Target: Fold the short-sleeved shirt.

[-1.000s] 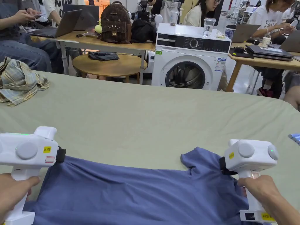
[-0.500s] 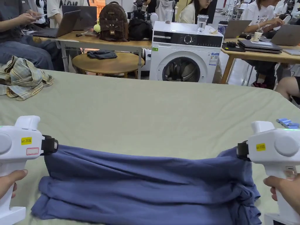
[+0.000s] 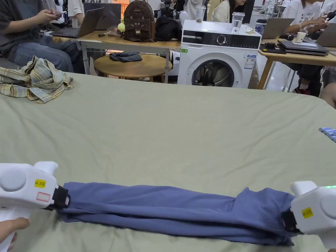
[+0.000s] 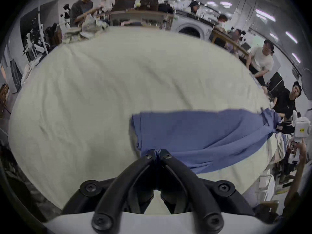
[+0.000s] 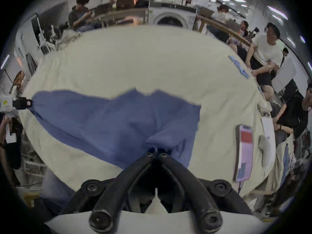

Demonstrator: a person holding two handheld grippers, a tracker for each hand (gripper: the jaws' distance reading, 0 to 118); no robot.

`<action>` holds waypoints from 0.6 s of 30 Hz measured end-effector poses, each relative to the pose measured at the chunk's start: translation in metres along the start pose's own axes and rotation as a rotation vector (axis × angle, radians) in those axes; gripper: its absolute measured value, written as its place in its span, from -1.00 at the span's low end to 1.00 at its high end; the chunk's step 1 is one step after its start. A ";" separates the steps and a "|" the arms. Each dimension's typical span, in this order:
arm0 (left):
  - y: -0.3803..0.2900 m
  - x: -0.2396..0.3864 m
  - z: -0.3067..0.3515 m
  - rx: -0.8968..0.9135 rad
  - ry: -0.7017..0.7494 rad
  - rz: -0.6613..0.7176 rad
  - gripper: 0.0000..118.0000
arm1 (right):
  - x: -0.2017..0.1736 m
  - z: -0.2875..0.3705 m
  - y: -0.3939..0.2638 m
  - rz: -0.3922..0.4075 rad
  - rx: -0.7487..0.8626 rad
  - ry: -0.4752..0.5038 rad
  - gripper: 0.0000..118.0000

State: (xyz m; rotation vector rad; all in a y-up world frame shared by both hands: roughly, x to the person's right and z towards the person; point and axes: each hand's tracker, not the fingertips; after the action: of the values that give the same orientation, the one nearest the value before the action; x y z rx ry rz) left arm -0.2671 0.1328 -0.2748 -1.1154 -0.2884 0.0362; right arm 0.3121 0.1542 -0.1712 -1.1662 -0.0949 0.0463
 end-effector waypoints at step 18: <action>0.018 0.029 0.038 0.358 0.073 0.026 -0.25 | -0.025 0.037 0.029 -0.121 0.370 -0.137 0.01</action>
State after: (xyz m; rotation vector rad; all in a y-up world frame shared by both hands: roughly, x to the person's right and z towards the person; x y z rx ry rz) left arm -0.2464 0.1793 -0.2694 -0.7633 -0.1925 0.0674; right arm 0.2837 0.1975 -0.1850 -0.7853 -0.2666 0.0353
